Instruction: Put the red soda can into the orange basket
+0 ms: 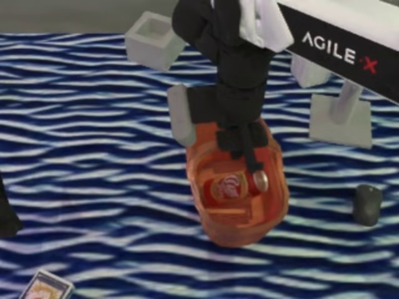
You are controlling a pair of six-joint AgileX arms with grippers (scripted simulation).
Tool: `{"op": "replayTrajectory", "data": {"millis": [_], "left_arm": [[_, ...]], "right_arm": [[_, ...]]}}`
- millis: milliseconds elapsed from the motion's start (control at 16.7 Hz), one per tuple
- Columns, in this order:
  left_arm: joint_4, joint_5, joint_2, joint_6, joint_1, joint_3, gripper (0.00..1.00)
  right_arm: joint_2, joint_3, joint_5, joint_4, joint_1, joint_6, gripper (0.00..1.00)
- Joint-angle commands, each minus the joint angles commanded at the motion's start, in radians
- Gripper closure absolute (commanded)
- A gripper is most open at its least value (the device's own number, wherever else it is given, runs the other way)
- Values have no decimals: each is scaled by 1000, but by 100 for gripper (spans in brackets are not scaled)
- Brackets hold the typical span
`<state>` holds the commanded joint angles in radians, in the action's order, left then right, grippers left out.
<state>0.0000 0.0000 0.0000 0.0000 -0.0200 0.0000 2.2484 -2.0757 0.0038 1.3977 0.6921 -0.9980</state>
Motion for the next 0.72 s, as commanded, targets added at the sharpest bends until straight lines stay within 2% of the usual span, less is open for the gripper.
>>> {"op": "replayTrajectory", "data": {"millis": [300, 720], "left_arm": [[0, 0, 0, 0, 0, 0, 0], [0, 0, 0, 0, 0, 0, 0]], "right_arm": [[1, -18, 0, 18, -3, -4, 100], [-25, -156, 0, 183, -27, -36, 100]]}}
